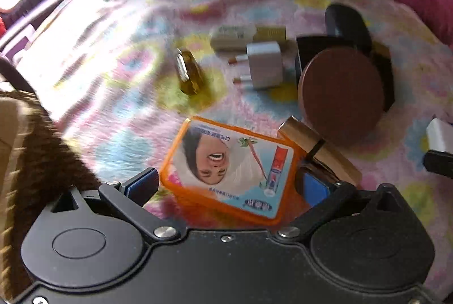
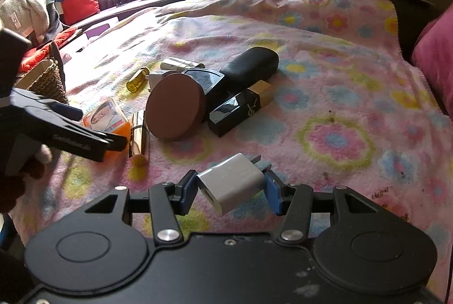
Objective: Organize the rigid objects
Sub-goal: 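Carry the orange box and white adapter over the basket with both grippers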
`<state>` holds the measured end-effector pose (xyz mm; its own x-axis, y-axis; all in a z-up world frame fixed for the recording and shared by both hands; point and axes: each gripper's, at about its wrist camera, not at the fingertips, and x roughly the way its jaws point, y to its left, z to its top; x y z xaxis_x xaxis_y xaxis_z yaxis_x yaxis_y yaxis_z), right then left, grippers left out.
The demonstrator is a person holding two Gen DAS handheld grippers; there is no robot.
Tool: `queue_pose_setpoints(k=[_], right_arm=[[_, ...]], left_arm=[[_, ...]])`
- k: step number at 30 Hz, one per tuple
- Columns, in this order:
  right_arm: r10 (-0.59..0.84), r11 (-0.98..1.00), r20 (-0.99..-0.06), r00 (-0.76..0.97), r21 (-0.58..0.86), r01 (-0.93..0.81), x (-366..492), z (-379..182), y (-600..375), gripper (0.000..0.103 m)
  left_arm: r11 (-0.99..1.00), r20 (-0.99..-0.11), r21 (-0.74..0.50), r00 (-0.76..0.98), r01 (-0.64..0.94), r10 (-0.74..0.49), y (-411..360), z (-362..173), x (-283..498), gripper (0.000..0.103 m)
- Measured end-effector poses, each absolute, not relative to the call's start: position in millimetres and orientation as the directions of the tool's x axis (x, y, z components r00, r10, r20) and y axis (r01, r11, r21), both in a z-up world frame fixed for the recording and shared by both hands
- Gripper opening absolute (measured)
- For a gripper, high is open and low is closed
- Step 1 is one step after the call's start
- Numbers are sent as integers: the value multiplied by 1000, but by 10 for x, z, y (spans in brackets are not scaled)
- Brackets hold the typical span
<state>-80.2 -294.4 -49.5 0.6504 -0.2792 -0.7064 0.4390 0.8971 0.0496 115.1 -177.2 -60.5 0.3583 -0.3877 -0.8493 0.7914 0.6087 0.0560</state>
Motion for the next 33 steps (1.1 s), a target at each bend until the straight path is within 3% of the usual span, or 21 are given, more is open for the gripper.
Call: queue_pose_setpoints(k=[2,9,17,22,33], right_arm=[[-283,897,-707,648,44,440,-798,-493,-2950,50],[-300,894,-698,650,32,447,-819,-466,-2929,50],[-296,896,-667,684,55,442,-903,-287,-2857,50],[-260,908,-662,703,80,412,-937,-171,-2734,50],[-155,968,-657,738,50,248,-589,102,-2029,50]], left_arm=[[626,-838,-12,333,779,-431,-1726,-580,1177,93],[714,-842,-85,334,695,-425,-1627,-466,1035,93],[786,-754,-120,459,606,-469,-1214,-66,508,93],[878,-714,-78,588,473,-380,-796,51,266,93],[974,-673,-123,706,188,-222,-32,497,200,93]])
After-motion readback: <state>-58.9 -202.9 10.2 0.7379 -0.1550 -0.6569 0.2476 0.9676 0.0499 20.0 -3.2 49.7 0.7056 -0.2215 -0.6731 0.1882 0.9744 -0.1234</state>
